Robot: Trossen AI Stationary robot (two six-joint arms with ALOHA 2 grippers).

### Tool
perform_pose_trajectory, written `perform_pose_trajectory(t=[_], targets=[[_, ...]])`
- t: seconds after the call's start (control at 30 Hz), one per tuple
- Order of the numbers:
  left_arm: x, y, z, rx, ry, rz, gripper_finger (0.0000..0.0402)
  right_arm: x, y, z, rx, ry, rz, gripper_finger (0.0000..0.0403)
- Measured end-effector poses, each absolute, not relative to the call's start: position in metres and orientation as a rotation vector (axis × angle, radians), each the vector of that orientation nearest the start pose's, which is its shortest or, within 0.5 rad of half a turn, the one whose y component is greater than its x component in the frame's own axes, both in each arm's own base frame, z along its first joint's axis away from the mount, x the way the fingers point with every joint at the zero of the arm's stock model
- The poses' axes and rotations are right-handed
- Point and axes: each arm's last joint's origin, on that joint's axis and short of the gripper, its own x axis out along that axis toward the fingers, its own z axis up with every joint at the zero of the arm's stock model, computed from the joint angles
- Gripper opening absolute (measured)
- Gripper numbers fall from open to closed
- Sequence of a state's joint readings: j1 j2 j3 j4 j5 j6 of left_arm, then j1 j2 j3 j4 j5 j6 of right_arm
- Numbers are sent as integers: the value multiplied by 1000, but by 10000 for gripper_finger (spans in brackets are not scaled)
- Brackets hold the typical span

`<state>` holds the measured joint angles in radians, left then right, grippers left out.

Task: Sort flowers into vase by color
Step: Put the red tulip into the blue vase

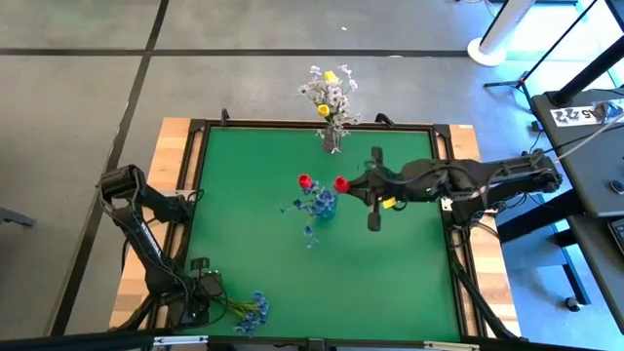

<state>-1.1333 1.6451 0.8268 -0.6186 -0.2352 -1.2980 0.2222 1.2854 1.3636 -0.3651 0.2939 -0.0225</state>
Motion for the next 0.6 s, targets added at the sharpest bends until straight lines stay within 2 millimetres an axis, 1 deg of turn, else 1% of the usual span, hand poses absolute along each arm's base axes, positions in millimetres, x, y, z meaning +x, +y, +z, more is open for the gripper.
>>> perform_pose_trajectory(t=[0.13, 0.23, 0.33, 0.43, 0.6], targets=[[119, -236, 134, -163, 1271, 112, 132, 262, 51, 416, -48, 252, -74, 14], [120, -235, 134, -147, 1229, 122, 132, 261, 50, 414, -48, 272, -77, 14], [121, -235, 133, -113, 1191, 109, 119, 264, 50, 409, -52, 311, -113, 14], [128, -232, 133, -103, 1149, 133, 89, 274, 51, 396, -58, 384, -154, 14], [146, -224, 133, -145, 1103, 191, 21, 292, 55, 373, -53, 484, -162, 17]])
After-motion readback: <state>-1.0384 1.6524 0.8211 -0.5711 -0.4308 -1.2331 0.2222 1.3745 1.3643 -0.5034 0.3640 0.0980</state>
